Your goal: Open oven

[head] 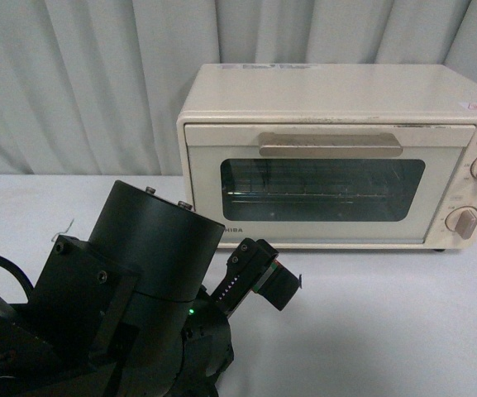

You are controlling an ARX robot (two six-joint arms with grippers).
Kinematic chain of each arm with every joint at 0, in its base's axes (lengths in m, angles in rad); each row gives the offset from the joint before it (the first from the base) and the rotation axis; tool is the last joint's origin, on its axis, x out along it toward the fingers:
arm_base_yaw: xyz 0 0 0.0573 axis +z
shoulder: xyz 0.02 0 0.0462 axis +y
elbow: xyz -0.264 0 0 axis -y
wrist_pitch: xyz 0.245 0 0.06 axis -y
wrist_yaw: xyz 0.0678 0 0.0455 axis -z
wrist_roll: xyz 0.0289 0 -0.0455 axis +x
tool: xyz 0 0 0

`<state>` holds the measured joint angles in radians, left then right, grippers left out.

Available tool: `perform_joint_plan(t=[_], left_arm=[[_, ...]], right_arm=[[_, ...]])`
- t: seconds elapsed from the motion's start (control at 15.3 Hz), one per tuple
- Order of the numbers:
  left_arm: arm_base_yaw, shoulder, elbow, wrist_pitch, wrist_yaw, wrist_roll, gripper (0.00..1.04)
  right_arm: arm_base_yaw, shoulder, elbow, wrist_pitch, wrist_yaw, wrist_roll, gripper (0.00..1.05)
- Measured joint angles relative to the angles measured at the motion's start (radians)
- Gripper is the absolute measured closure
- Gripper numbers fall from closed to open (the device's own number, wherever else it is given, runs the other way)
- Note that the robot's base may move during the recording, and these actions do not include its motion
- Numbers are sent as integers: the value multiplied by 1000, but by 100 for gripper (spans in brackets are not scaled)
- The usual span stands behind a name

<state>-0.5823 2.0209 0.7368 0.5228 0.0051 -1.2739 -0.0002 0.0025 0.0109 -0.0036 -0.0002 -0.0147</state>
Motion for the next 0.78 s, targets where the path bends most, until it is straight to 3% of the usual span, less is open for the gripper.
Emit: perform_joint_plan(t=[0.46, 0.52, 0.59, 0.65, 0.78], left_arm=[[-2, 0, -1, 0, 2, 18, 7], [-1, 0, -1, 0, 2, 18, 7], [-2, 0, -1, 0, 2, 18, 7], [-3, 0, -2, 0, 2, 18, 7], [-3, 0, -2, 0, 3, 18, 7]], right_arm=[[5, 4, 2, -11, 20, -6, 6], [91, 90, 37, -58, 221, -61, 6], [133, 241, 85, 27, 352, -142, 6], [116, 375, 141, 159, 439, -221, 6], [105, 637, 264, 397, 413, -345, 6]])
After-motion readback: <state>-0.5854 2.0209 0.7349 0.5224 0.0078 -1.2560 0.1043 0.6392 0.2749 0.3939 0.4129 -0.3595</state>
